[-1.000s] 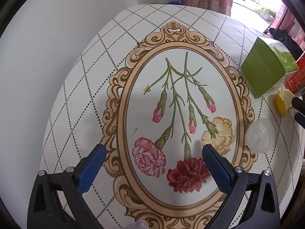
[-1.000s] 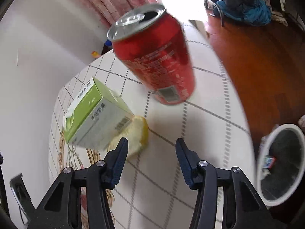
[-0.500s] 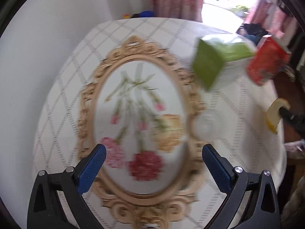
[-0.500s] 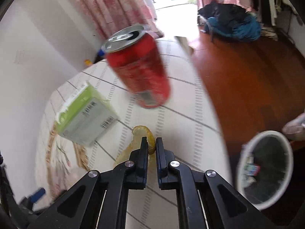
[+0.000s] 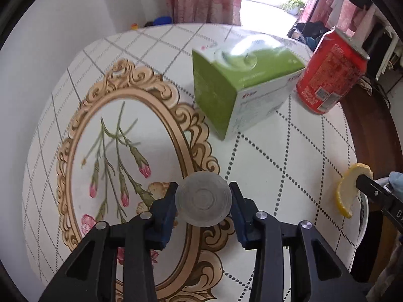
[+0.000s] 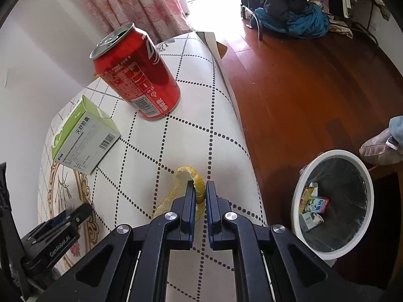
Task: Collect trash
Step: 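Carry the lid and lemon peel over the wastebasket and open both tools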
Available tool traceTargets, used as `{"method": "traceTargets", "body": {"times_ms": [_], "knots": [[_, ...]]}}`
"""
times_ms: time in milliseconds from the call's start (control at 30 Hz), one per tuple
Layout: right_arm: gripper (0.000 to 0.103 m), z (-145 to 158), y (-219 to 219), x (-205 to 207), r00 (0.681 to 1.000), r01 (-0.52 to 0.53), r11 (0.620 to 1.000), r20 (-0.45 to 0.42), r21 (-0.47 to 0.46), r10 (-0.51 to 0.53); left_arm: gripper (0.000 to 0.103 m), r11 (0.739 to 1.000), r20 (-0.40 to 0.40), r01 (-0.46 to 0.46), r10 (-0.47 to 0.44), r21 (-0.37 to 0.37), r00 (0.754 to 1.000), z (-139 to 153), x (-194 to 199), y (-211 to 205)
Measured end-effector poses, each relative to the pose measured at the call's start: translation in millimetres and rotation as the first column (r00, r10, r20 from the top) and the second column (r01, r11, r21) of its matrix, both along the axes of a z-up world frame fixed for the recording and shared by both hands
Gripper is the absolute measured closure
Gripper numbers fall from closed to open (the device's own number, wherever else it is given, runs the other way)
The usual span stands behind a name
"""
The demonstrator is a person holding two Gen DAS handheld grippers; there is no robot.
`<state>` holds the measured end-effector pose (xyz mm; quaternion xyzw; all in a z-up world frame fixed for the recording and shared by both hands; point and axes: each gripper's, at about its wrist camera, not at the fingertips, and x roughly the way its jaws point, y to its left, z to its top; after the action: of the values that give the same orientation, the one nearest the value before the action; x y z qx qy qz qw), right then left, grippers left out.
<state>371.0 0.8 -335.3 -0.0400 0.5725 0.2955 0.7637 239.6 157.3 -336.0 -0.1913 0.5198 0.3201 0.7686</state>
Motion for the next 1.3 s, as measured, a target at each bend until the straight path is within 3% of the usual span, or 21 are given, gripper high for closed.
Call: {"method": "traceTargets", "body": {"times_ms": [200,467,700,867,1067,1300], "knots": [[0.095,21.8,-0.4,-4.4,1.000,-0.015,1.000,0.027,0.021,0.015,0.067,0.998,0.028,0.021,-0.022,0.052,0.999,28.5,-7.3,-14.3],[0.095,80.4,-22.6,-12.2,0.989,-0.056,0.998,0.138,0.034,0.051,0.067,0.990,0.075,0.072,-0.082,0.124,0.994,75.2,-13.5,-38.7],[0.095,133.2,-79.9,-9.4,0.974,-0.046,0.998,0.226,0.044,0.035,0.067,0.974,0.161,0.168,-0.193,0.155,0.968,127.6,3.4,-92.0],[0.095,151.8,-139.2,4.8,0.968,0.001,1.000,0.251,0.013,-0.004,0.067,0.955,0.200,0.256,-0.283,0.150,0.938,144.1,32.2,-138.6],[0.095,129.1,-209.0,37.2,0.973,0.085,0.994,0.220,-0.072,-0.068,0.067,0.924,0.194,0.374,-0.382,0.076,0.904,126.3,82.3,-190.9],[0.095,58.0,-256.2,78.1,0.988,0.131,0.977,0.098,-0.170,-0.116,0.067,0.867,0.166,0.458,-0.431,-0.197,0.887,58.2,149.4,-220.7]]}}
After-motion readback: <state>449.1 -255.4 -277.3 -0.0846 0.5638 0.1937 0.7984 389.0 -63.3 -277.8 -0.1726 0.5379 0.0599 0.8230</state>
